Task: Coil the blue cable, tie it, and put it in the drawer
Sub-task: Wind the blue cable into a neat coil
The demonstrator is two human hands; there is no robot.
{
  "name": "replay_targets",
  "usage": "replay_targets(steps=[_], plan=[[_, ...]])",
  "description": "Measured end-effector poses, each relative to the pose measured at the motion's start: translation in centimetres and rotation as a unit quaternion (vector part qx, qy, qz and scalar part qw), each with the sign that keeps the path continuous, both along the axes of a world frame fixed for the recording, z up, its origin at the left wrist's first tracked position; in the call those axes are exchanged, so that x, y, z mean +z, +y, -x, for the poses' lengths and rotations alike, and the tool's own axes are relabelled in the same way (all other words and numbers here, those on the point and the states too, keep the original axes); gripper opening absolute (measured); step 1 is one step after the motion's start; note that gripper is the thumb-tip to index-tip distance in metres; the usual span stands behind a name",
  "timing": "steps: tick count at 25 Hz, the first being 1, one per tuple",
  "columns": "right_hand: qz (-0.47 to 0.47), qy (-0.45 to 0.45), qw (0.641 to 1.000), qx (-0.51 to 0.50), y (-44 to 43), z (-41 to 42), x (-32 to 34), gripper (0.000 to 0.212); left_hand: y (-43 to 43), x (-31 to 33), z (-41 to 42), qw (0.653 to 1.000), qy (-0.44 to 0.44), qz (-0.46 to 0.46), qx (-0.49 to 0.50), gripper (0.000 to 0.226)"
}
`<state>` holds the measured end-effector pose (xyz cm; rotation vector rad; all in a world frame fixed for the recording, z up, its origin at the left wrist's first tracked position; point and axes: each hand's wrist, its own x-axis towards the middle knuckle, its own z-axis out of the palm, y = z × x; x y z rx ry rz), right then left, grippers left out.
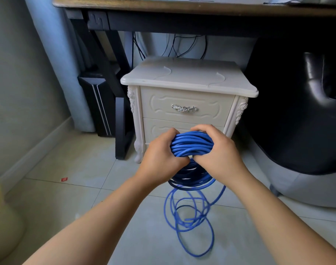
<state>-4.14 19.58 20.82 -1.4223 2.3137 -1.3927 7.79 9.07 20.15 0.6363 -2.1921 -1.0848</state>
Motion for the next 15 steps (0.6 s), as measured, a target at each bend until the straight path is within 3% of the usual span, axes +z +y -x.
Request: replay_targets(steps=[6, 9, 15], plan=[[-0.004, -0.194, 0.98, 0.048, 0.7, 0.9, 0.7, 0.044, -0.5, 0.8, -0.2, 0.988, 0.035, -0.151, 0.019, 0.028], [0.016, -0.271, 0.96, 0.064, 0.9, 1.0, 0.3, 0.051, -1.1, 0.7, -0.3, 0.969, 0.08, -0.229, 0.04, 0.023], [0.128, -0.429, 0.892, 0.063, -0.2, 0.0, -1.1, 0.061, -0.6, 0.8, -0.1, 0.912, 0.171, -0.365, 0.078, 0.024]])
